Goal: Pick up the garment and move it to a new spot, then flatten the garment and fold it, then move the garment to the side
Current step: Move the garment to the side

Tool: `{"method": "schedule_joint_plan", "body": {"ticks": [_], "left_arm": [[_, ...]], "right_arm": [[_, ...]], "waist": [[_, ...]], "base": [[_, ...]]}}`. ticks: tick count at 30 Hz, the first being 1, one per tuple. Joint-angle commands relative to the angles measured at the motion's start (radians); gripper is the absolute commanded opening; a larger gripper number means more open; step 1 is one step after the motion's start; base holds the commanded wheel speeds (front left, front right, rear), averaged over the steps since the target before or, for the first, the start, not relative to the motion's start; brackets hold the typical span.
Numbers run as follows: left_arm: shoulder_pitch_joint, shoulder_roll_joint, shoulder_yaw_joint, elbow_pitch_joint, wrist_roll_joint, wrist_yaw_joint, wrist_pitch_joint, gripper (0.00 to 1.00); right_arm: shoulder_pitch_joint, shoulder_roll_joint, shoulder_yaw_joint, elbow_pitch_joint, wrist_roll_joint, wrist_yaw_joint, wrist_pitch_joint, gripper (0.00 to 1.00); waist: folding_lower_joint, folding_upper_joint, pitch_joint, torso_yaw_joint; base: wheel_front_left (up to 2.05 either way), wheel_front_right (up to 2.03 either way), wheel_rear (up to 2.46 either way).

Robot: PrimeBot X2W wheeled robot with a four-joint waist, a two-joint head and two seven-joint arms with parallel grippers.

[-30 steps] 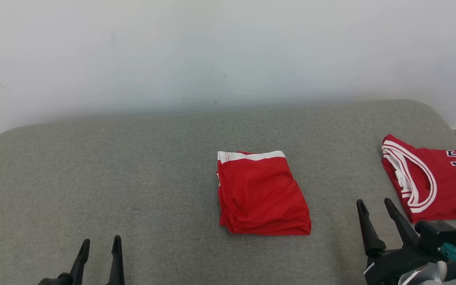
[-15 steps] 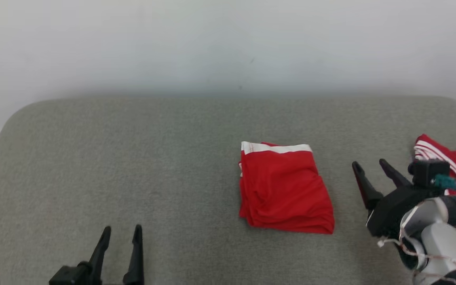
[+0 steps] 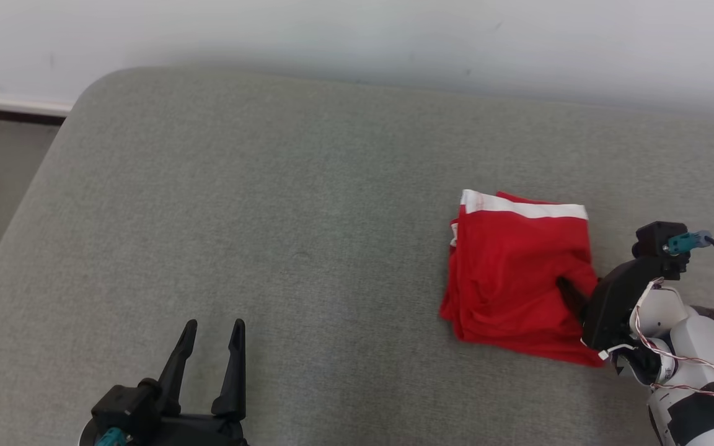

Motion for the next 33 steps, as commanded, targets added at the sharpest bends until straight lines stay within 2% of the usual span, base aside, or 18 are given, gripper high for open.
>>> {"method": "schedule_joint_plan", "body": {"ticks": [1, 7, 8, 9, 10, 17, 24, 33], "left_arm": [[-0.016, 0.000, -0.003, 0.000, -0.007, 0.004, 0.000, 1.00], [-0.015, 0.000, -0.007, 0.004, -0.010, 0.005, 0.000, 1.00], [-0.015, 0.000, -0.008, 0.005, -0.010, 0.005, 0.000, 1.00], [-0.017, 0.000, -0.009, 0.006, -0.011, 0.004, 0.000, 1.00], [-0.021, 0.000, -0.012, 0.007, -0.014, 0.003, 0.000, 1.00], [-0.029, 0.000, -0.009, -0.004, -0.022, 0.000, 0.000, 1.00], [-0.040, 0.000, 0.001, -0.029, -0.033, 0.002, 0.000, 1.00], [-0.065, 0.000, 0.016, -0.049, -0.018, -0.006, 0.000, 1.00]], "right_arm": [[-0.002, 0.005, -0.004, 0.013, -0.010, -0.002, 0.023, 1.00], [0.020, 0.041, -0.019, 0.064, -0.038, -0.002, 0.123, 1.00], [0.022, 0.048, -0.019, 0.063, -0.043, -0.002, 0.136, 0.81], [0.023, 0.050, -0.013, 0.058, -0.051, -0.002, 0.146, 0.31], [0.023, 0.039, 0.005, 0.040, -0.066, -0.001, 0.160, 0.00], [-0.037, -0.055, 0.109, -0.102, -0.089, -0.001, 0.194, 0.00], [-0.114, -0.153, 0.219, -0.256, -0.031, -0.001, 0.276, 0.00], [-0.196, -0.215, 0.232, -0.370, 0.045, -0.001, 0.343, 0.00]], "waist": [[-0.0002, -0.0002, 0.056, 0.060], [-0.0002, -0.0002, 0.056, 0.065], [-0.0002, -0.0002, 0.054, 0.063], [-0.0002, -0.0002, 0.053, 0.062], [-0.0002, -0.0002, 0.052, 0.057], [-0.0002, -0.0002, 0.050, 0.011], [-0.0002, -0.0002, 0.058, -0.079], [-0.0002, -0.0002, 0.102, -0.218]], "base": [[0.00, 0.00, 0.00], [0.00, 0.00, 0.00], [0.00, 0.00, 0.00], [0.00, 0.00, 0.00], [0.00, 0.00, 0.00], [0.00, 0.00, 0.00], [0.00, 0.00, 0.00], [0.00, 0.00, 0.00]]}}
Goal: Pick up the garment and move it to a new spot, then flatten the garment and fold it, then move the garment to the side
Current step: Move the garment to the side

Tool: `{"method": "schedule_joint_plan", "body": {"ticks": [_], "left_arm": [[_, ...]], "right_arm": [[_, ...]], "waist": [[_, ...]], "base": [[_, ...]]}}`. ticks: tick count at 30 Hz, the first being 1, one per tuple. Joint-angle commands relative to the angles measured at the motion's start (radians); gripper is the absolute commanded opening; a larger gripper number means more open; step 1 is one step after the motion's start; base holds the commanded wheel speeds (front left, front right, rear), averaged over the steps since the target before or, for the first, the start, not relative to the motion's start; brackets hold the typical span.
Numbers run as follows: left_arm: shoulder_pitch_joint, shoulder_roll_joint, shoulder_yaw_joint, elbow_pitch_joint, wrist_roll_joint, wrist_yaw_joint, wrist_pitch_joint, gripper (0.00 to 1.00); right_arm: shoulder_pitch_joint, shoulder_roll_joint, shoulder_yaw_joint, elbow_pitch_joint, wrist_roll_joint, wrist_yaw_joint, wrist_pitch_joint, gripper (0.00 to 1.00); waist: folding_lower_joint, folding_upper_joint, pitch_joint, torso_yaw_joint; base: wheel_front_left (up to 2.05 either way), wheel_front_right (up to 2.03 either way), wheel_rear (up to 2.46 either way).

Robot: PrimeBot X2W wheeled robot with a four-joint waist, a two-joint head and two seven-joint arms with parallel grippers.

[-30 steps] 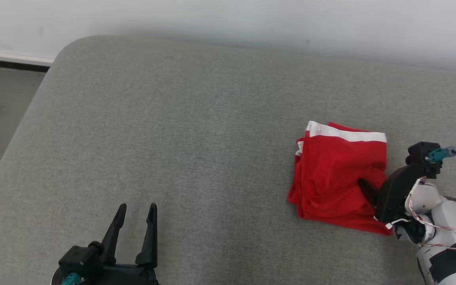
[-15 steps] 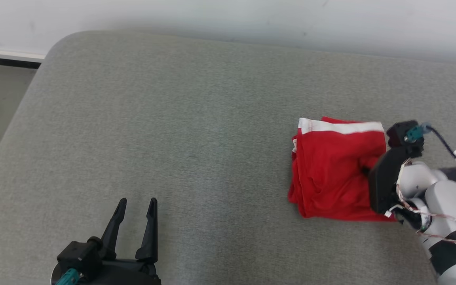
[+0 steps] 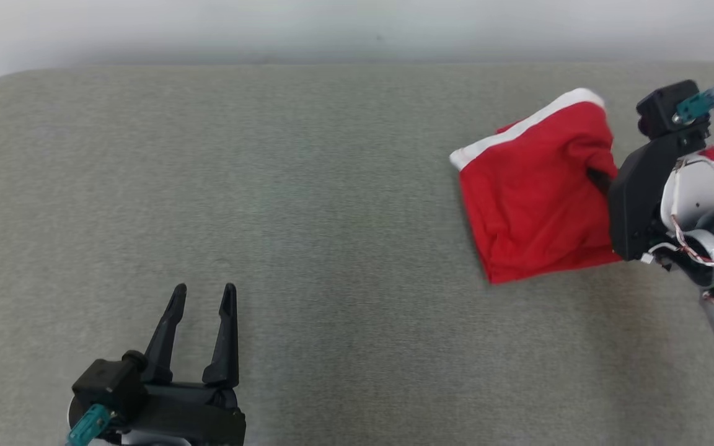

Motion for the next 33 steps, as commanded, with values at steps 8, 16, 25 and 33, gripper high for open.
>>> {"method": "schedule_joint_plan", "body": {"ticks": [8, 16, 25, 33], "left_arm": [[-0.058, 0.001, 0.002, -0.028, 0.036, -0.008, 0.000, 1.00], [-0.108, 0.001, 0.006, -0.031, 0.056, -0.024, 0.000, 1.00], [-0.142, 0.004, 0.002, -0.039, 0.072, -0.032, 0.000, 1.00], [-0.164, 0.019, -0.015, -0.048, 0.074, -0.031, 0.000, 1.00]], "right_arm": [[-0.049, -0.061, -0.020, -0.040, 0.034, 0.000, 0.017, 0.00], [-0.060, -0.157, -0.024, -0.039, 0.048, 0.000, -0.003, 0.00], [-0.057, -0.377, 0.036, -0.026, 0.003, 0.000, -0.074, 0.00], [-0.037, -0.486, 0.069, 0.015, -0.090, 0.000, -0.143, 0.00]], "waist": [[-0.0001, -0.0001, 0.105, -0.151], [-0.0001, -0.0001, 0.164, -0.178], [-0.0001, -0.0001, 0.221, -0.170], [-0.0001, -0.0001, 0.269, -0.159]], "base": [[0.00, 0.00, 0.00], [0.00, 0.00, 0.00], [0.00, 0.00, 0.00], [0.00, 0.00, 0.00]]}}
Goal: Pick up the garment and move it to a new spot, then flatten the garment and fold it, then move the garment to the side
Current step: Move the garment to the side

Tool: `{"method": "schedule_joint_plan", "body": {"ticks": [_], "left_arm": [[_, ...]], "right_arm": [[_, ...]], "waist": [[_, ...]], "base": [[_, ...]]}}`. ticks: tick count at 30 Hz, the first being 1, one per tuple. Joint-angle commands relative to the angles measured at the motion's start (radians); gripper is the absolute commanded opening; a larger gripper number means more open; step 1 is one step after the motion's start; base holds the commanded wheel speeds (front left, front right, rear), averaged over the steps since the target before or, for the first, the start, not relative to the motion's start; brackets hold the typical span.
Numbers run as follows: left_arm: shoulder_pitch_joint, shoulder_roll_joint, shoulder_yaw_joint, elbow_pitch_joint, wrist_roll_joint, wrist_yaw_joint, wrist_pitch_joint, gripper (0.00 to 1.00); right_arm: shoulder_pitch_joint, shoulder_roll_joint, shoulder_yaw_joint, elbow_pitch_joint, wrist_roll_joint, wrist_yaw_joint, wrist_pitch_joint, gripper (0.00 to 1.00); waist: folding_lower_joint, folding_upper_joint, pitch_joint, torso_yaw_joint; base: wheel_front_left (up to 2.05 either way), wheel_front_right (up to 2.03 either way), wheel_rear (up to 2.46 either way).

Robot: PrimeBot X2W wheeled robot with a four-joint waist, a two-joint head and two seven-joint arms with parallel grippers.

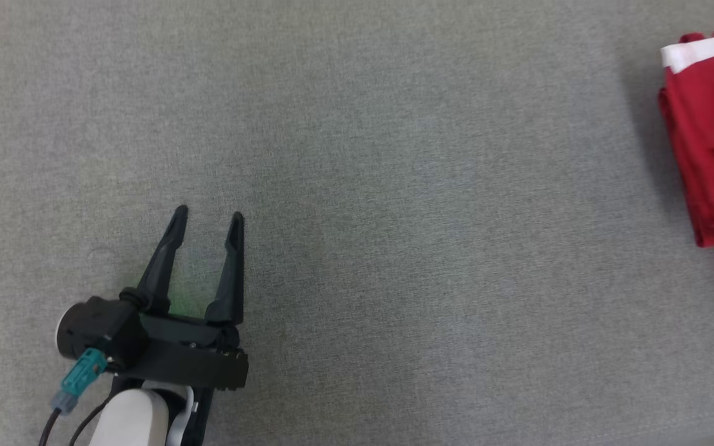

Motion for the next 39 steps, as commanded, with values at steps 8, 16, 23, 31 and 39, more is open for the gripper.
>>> {"method": "schedule_joint_plan", "body": {"ticks": [8, 16, 23, 31, 39], "left_arm": [[-0.053, 0.025, -0.024, -0.005, -0.016, 0.001, 0.000, 1.00], [-0.044, 0.029, -0.010, 0.009, -0.007, 0.001, 0.000, 1.00], [0.000, 0.025, 0.019, 0.025, 0.001, 0.001, 0.000, 1.00], [0.125, 0.012, 0.093, 0.018, 0.002, 0.006, 0.000, 1.00], [0.256, 0.002, 0.156, 0.039, 0.031, 0.006, 0.000, 1.00]], "right_arm": [[0.006, 0.008, -0.082, 0.134, -0.148, -0.001, -0.111, 0.29], [0.033, 0.119, -0.186, 0.222, -0.210, -0.001, -0.164, 1.00], [0.074, 0.235, -0.236, 0.211, -0.202, -0.001, -0.296, 1.00], [0.166, 0.432, -0.261, 0.116, -0.156, -0.001, -0.509, 1.00], [0.360, 0.591, -0.267, 0.009, -0.027, -0.001, -0.701, 1.00]], "waist": [[-0.0001, -0.0001, 0.051, 0.031], [-0.0001, -0.0001, 0.009, 0.030], [-0.0001, -0.0001, -0.081, 0.019], [-0.0001, -0.0001, -0.246, 0.003], [-0.0001, -0.0001, -0.409, 0.011]], "base": [[0.00, 0.00, 0.00], [0.00, 0.00, 0.00], [0.00, 0.00, 0.00], [0.00, 0.00, 0.00], [0.00, 0.00, 0.00]]}}
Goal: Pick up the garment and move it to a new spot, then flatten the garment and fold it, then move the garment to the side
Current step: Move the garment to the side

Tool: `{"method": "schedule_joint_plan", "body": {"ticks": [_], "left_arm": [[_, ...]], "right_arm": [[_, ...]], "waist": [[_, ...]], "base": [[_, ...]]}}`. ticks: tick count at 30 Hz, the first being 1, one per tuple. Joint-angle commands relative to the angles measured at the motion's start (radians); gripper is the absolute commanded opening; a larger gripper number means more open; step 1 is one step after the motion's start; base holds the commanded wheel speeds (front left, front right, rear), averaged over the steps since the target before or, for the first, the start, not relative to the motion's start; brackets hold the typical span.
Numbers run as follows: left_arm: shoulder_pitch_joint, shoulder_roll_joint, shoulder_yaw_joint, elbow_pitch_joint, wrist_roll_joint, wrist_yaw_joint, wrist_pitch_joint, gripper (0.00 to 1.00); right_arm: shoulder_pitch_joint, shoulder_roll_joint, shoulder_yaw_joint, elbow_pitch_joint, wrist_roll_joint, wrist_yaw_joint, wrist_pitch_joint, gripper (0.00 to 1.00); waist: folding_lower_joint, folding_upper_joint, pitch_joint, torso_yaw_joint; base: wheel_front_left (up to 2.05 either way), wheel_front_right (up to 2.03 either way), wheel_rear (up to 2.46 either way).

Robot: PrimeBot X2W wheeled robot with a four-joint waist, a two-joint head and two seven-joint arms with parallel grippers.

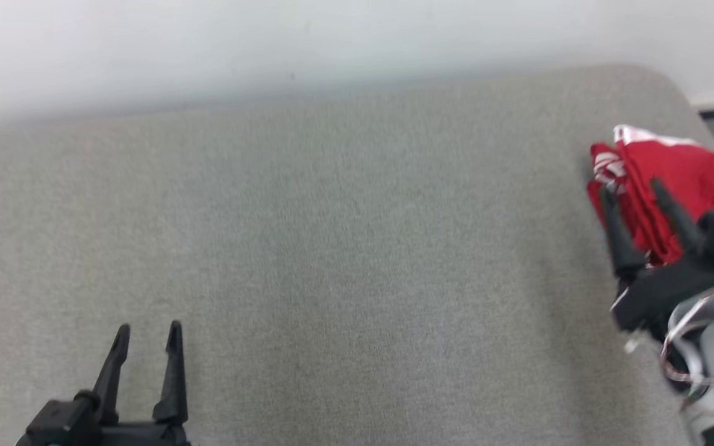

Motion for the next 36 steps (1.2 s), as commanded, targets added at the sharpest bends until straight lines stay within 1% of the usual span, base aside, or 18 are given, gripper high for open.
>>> {"method": "schedule_joint_plan", "body": {"ticks": [1, 2, 4, 5, 9, 11, 18, 22, 25, 36], "left_arm": [[0.022, -0.003, 0.010, 0.002, 0.013, 0.001, 0.000, 1.00], [0.032, -0.005, 0.016, 0.004, 0.015, 0.003, 0.000, 1.00], [0.052, -0.006, 0.034, 0.006, 0.020, 0.008, 0.000, 1.00], [0.057, -0.007, 0.038, 0.008, 0.020, 0.008, 0.000, 1.00], [0.069, -0.010, 0.055, 0.028, 0.022, 0.005, 0.000, 1.00], [0.073, -0.010, 0.059, 0.038, 0.026, 0.003, 0.000, 1.00], [0.103, -0.013, 0.068, 0.056, 0.047, 0.006, 0.000, 1.00], [0.118, -0.014, 0.067, 0.057, 0.054, 0.009, 0.000, 1.00], [0.121, -0.015, 0.066, 0.056, 0.052, 0.012, 0.000, 1.00], [0.131, -0.017, 0.046, 0.046, 0.039, 0.034, 0.000, 1.00]], "right_arm": [[0.034, 0.022, -0.009, -0.008, 0.023, -0.003, -0.020, 1.00], [0.058, 0.033, -0.011, -0.015, 0.029, -0.003, -0.036, 1.00], [0.125, 0.079, -0.005, -0.024, 0.042, -0.003, -0.079, 1.00], [0.143, 0.093, -0.003, -0.023, 0.044, -0.002, -0.092, 1.00], [0.212, 0.135, -0.002, 0.009, 0.014, -0.003, -0.158, 1.00], [0.230, 0.143, -0.003, 0.026, 0.009, -0.003, -0.173, 1.00], [0.270, 0.152, 0.003, 0.065, -0.015, -0.003, -0.218, 1.00], [0.289, 0.145, 0.005, 0.088, -0.029, -0.003, -0.227, 1.00], [0.296, 0.152, -0.006, 0.097, -0.041, -0.003, -0.230, 1.00], [0.299, 0.166, -0.025, 0.094, -0.079, -0.003, -0.234, 1.00]], "waist": [[0.0003, 0.0002, -0.102, 0.005], [0.0003, 0.0002, -0.114, 0.008], [0.0003, 0.0002, -0.143, 0.016], [0.0003, 0.0002, -0.149, 0.018], [0.0003, 0.0002, -0.174, 0.027], [0.0003, 0.0002, -0.182, 0.031], [0.0003, 0.0002, -0.198, 0.037], [0.0003, 0.0002, -0.205, 0.044], [0.0003, 0.0002, -0.209, 0.051], [0.0003, 0.0002, -0.207, 0.049]], "base": [[0.00, 0.00, 0.00], [0.00, 0.00, 0.00], [0.00, 0.00, 0.00], [0.00, 0.00, 0.00], [0.00, 0.00, 0.00], [0.00, 0.00, 0.00], [0.00, 0.00, 0.00], [0.00, 0.00, 0.00], [0.00, 0.00, 0.00], [0.00, 0.00, 0.00]]}}
